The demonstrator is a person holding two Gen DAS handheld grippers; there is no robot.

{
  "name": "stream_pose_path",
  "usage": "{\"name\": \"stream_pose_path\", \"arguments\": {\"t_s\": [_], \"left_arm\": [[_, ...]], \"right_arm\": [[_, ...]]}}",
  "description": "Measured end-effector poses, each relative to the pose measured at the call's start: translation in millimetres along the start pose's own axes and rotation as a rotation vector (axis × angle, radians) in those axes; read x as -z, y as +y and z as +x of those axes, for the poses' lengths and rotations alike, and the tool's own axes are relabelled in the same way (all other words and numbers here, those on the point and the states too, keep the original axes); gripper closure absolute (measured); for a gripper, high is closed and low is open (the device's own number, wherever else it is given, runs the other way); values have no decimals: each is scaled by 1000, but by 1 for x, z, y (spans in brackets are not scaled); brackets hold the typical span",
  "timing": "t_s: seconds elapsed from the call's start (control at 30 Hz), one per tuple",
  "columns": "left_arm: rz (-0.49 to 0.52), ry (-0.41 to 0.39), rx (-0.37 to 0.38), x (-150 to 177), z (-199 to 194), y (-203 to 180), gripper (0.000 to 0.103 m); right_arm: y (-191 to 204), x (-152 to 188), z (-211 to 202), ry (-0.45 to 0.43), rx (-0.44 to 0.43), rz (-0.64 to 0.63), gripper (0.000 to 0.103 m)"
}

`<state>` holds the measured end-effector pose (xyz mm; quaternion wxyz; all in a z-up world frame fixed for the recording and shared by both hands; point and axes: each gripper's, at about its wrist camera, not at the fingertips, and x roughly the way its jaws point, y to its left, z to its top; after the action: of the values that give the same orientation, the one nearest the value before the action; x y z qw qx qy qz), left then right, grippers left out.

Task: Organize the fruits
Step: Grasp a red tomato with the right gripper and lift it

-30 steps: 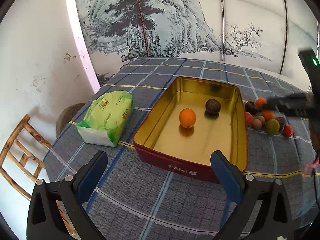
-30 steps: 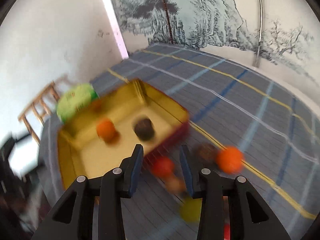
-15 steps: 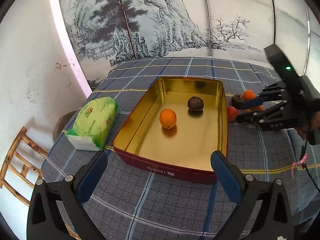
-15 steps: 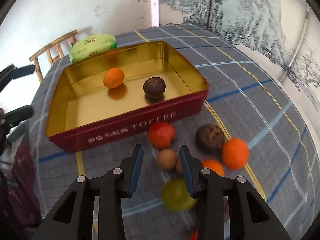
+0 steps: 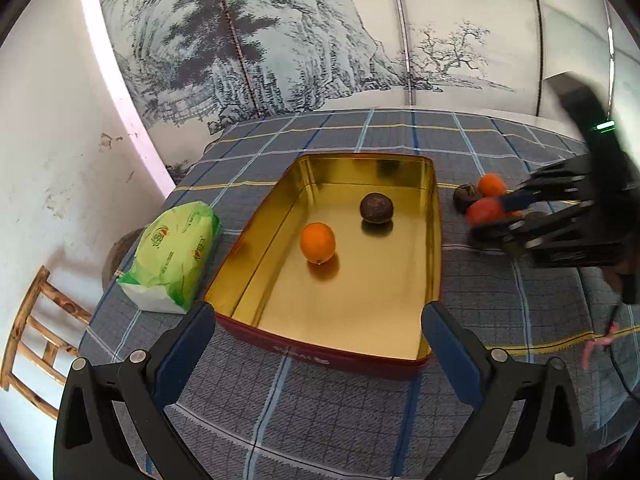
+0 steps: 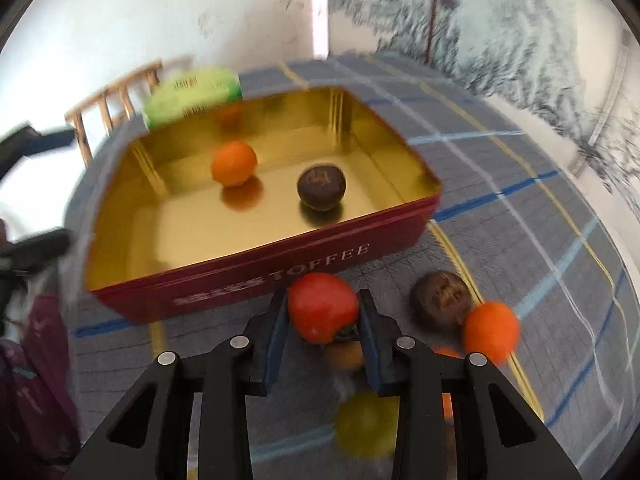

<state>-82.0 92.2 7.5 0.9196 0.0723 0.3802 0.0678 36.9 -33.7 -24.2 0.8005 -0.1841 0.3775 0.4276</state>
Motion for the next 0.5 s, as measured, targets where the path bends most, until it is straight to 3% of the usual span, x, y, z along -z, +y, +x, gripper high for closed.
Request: {"name": "stream_pose_path", "arguments": {"t_s": [0.1,0.23,0.3,0.5], "left_arm": [[24,-4,14,-1,-2,-9,1],[68,-12,38,-3,-6,-26,1],[91,-18,54,-5,-8,-35,1],[158,-13,110,-11,-9,-64,1]], "right_arm": [[-7,23,-45,-109,36,88,68],[-35,64,-93,-187,141,238,68],[-52,88,-110,-192,227,308,68],[-114,148,-134,-150,367,523,68]]}}
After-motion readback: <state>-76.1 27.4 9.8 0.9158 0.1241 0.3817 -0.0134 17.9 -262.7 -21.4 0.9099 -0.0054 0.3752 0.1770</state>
